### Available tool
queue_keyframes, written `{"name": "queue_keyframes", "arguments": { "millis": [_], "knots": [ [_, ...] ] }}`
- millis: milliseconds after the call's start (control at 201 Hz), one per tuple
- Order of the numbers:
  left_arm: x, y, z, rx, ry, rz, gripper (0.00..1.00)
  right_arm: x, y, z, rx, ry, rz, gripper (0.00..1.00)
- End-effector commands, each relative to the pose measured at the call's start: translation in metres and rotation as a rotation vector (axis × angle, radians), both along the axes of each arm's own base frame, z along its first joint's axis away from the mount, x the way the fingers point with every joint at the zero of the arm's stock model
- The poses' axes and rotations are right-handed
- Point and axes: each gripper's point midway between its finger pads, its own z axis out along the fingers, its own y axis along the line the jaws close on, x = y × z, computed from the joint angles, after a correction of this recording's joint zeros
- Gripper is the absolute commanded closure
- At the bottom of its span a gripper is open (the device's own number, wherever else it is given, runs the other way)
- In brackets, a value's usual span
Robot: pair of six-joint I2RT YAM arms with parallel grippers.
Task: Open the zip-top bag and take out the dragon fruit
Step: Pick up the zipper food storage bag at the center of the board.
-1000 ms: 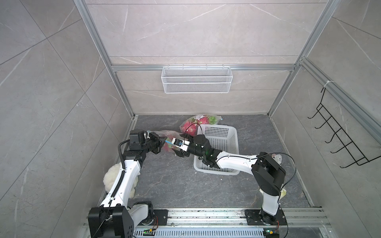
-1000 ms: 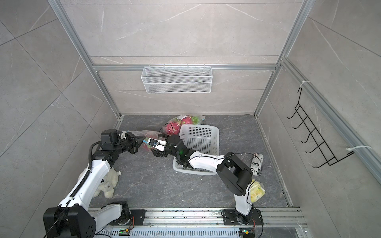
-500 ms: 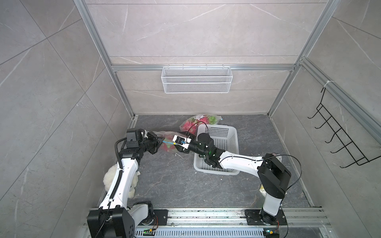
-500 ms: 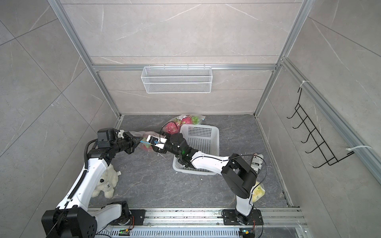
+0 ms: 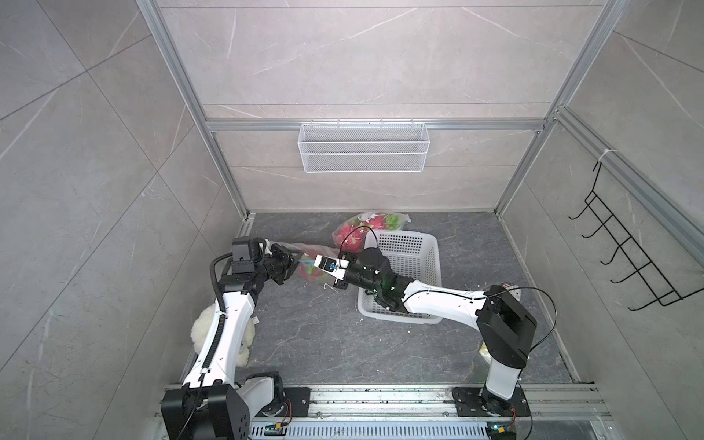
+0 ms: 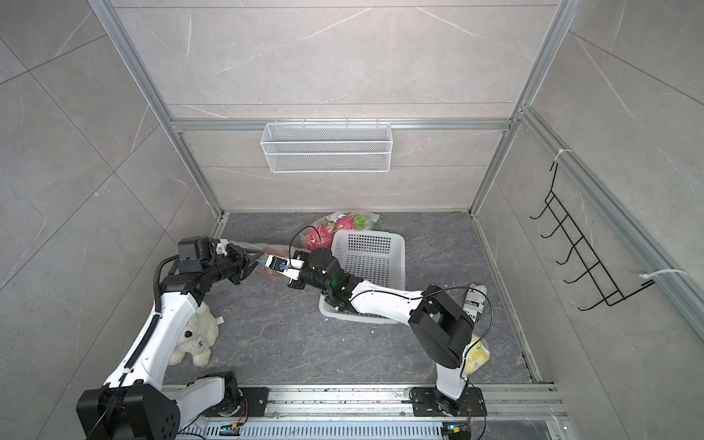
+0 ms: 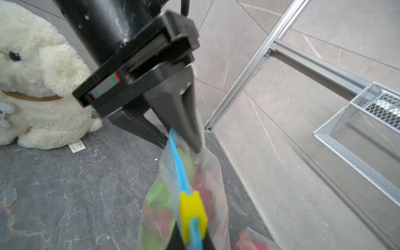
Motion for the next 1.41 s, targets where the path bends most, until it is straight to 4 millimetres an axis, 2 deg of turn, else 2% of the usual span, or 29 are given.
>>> {"name": "queue_keyframes", "arguments": {
  "millis": [0, 80, 144, 259, 428, 562, 667, 826, 915, 1005, 1085, 1174, 1313, 1403],
  "knots": [
    [-0.007, 0.004, 0.040, 0.030, -0.094, 0.010, 0.27, -0.004, 0.004, -0.002, 0.014, 0.051, -0.007, 1.00],
    [-0.019, 0.002, 0.047, -0.030, -0.069, 0.045, 0.09, -0.009, 0.005, -0.009, 0.008, 0.062, -0.012, 1.00],
    [-0.029, 0.001, 0.047, -0.097, -0.025, 0.078, 0.08, -0.012, 0.007, -0.014, 0.003, 0.050, -0.019, 1.00],
    [-0.040, -0.008, 0.028, -0.215, 0.122, 0.111, 0.08, -0.012, 0.009, -0.023, -0.004, 0.048, -0.036, 1.00],
    [-0.058, -0.025, 0.012, -0.285, 0.236, 0.116, 0.14, 0.001, 0.009, -0.037, -0.028, 0.003, -0.092, 1.00],
    [-0.076, -0.030, -0.006, -0.339, 0.322, 0.153, 0.30, 0.007, 0.007, -0.041, -0.027, -0.020, -0.118, 1.00],
    [-0.086, -0.038, -0.016, -0.365, 0.370, 0.159, 0.41, 0.001, 0.007, -0.045, -0.030, -0.020, -0.090, 1.00],
    [-0.087, -0.039, -0.012, -0.354, 0.352, 0.160, 0.40, -0.009, -0.002, -0.041, 0.002, -0.022, -0.076, 1.00],
    [-0.079, -0.039, -0.002, -0.357, 0.308, 0.159, 0.38, -0.014, -0.010, -0.028, 0.050, 0.027, -0.086, 1.00],
    [-0.061, -0.039, 0.021, -0.366, 0.198, 0.145, 0.34, -0.004, -0.017, -0.010, 0.072, 0.151, -0.177, 1.00],
    [-0.051, -0.036, 0.043, -0.299, 0.103, 0.123, 0.31, 0.006, -0.019, 0.006, 0.059, 0.262, -0.248, 1.00],
    [-0.044, -0.026, 0.064, -0.179, 0.010, 0.122, 0.28, 0.008, -0.019, 0.028, 0.084, 0.294, -0.261, 1.00],
    [-0.046, -0.007, 0.093, -0.017, -0.116, 0.159, 0.24, 0.022, -0.028, 0.050, 0.094, 0.410, -0.374, 1.00],
    [-0.051, 0.003, 0.097, 0.025, -0.158, 0.198, 0.24, 0.030, -0.027, 0.061, 0.105, 0.492, -0.432, 1.00]
  ]
}}
